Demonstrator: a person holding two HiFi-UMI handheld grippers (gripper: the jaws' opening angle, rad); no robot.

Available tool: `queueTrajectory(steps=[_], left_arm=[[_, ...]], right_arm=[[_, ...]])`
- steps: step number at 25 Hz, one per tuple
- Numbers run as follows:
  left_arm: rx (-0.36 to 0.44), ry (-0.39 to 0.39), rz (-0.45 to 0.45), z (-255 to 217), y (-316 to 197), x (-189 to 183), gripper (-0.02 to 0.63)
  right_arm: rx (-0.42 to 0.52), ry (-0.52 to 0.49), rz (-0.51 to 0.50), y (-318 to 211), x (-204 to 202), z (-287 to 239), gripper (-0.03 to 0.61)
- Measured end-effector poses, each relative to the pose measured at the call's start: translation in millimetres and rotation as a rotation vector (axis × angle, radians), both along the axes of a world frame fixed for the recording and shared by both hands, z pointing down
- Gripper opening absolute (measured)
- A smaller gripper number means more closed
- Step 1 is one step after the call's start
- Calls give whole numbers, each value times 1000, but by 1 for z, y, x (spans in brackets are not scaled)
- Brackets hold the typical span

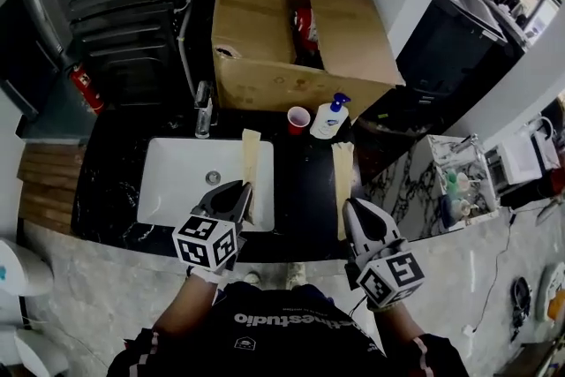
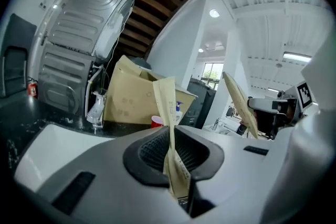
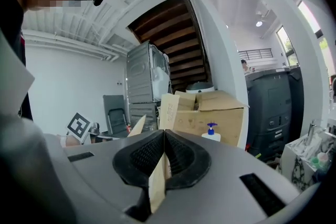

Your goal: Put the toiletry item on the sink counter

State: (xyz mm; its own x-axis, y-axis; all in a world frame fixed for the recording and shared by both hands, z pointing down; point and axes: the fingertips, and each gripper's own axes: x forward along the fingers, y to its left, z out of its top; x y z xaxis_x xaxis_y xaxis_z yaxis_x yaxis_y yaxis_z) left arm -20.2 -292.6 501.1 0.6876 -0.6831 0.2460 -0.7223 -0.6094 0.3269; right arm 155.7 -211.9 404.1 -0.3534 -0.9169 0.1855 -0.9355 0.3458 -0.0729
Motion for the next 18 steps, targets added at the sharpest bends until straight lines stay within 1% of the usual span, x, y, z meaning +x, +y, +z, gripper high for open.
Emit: queueTrajectory(steps=[5, 7, 10, 14, 16, 18], left_arm=[[-141, -17, -40, 50, -27, 51, 42], [-188, -40, -44, 71, -40, 73, 41], [-261, -95, -46, 105, -58, 100, 41], [-360, -163, -106, 145, -84, 112, 41], [-392, -189, -128, 160, -92, 115, 41], [-409, -215, -131, 169, -96, 119, 41]], right_arm=[[-17, -6, -54, -34, 33, 8, 41], [-23, -7, -68, -43, 45, 10, 41], [-31, -3, -91, -54, 59, 12, 41], [-49, -15, -106, -63, 74, 21, 41], [-57, -18, -116, -67, 77, 23, 41], [-62, -27, -121, -70, 81, 26, 41]])
